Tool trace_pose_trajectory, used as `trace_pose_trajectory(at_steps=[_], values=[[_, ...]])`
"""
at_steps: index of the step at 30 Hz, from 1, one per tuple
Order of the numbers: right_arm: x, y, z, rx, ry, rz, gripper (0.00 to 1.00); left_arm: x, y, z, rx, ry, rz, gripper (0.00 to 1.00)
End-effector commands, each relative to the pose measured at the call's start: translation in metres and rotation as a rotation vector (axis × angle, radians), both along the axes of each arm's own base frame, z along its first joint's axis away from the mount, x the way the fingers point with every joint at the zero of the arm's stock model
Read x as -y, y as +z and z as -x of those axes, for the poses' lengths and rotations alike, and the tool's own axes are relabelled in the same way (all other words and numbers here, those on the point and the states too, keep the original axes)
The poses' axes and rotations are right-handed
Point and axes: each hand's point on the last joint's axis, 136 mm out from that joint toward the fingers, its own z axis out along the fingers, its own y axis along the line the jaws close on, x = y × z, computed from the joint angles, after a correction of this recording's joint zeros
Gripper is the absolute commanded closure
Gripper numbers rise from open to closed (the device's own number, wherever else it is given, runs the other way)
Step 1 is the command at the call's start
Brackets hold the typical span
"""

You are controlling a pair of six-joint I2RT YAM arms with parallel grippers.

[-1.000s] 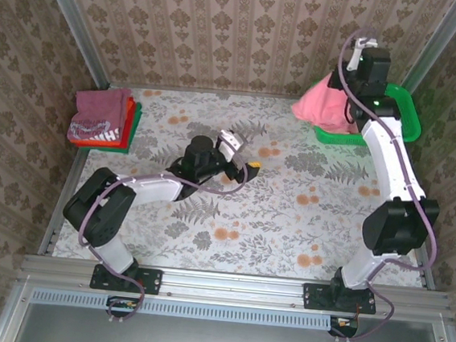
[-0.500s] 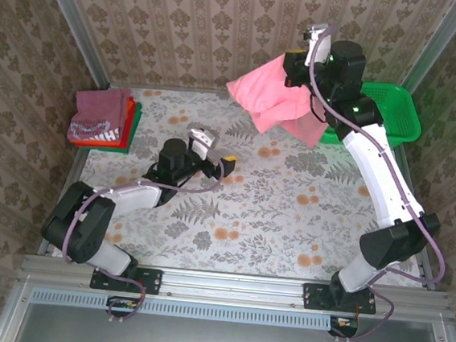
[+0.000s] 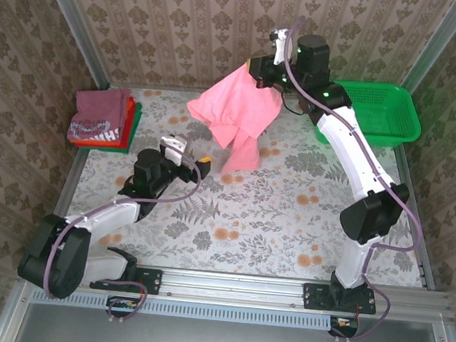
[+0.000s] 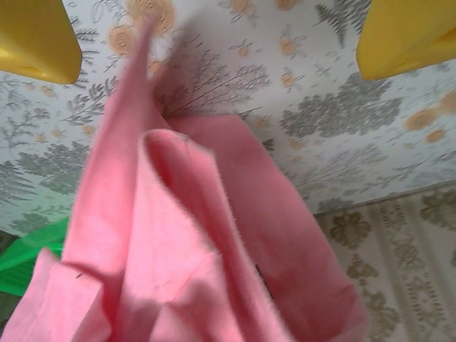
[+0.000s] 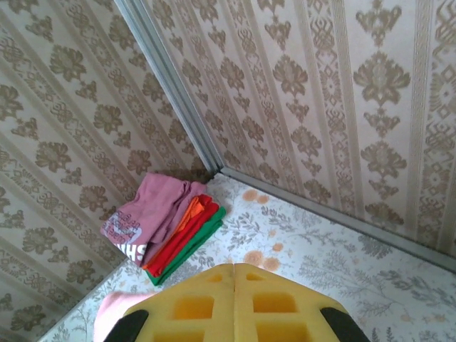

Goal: Fold and stack the t-shirts

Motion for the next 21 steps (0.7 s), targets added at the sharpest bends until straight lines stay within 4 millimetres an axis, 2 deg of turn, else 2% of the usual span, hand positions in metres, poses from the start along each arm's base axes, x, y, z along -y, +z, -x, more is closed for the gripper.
trace_pose_trajectory(at_steps=[1, 4, 6, 7, 8, 10, 13, 16, 21], values=[[0.017, -0.022, -0.014, -0.090, -0.083, 0.021, 0.96, -0.018, -0.001, 0.002, -0.020, 0.072, 0.001, 0.00], [0.051, -0.080, -0.031, -0.260, -0.186, 0.018, 0.91, -0.030, -0.005, 0.003, -0.037, 0.113, -0.006, 0.00], [0.073, -0.116, -0.036, -0.362, -0.233, -0.008, 0.71, -0.036, -0.008, 0.002, -0.056, 0.135, -0.001, 0.00], [0.084, -0.134, -0.037, -0.401, -0.263, -0.016, 0.54, -0.039, -0.011, 0.001, -0.070, 0.148, 0.004, 0.00], [0.096, -0.147, -0.037, -0.423, -0.302, -0.021, 0.40, -0.041, -0.013, -0.001, -0.083, 0.157, 0.015, 0.00], [0.118, -0.163, -0.034, -0.426, -0.384, -0.006, 0.21, -0.042, -0.017, -0.006, -0.118, 0.176, 0.038, 0.00], [0.143, -0.182, -0.021, -0.423, -0.481, 0.068, 0.14, -0.040, -0.023, -0.017, -0.185, 0.203, 0.092, 0.00], [0.130, -0.189, -0.009, -0.377, -0.427, 0.109, 0.12, -0.041, -0.033, -0.029, -0.259, 0.258, 0.156, 0.00], [0.074, -0.225, 0.007, -0.319, -0.290, 0.345, 0.11, -0.054, -0.048, -0.044, -0.345, 0.373, 0.253, 0.00]])
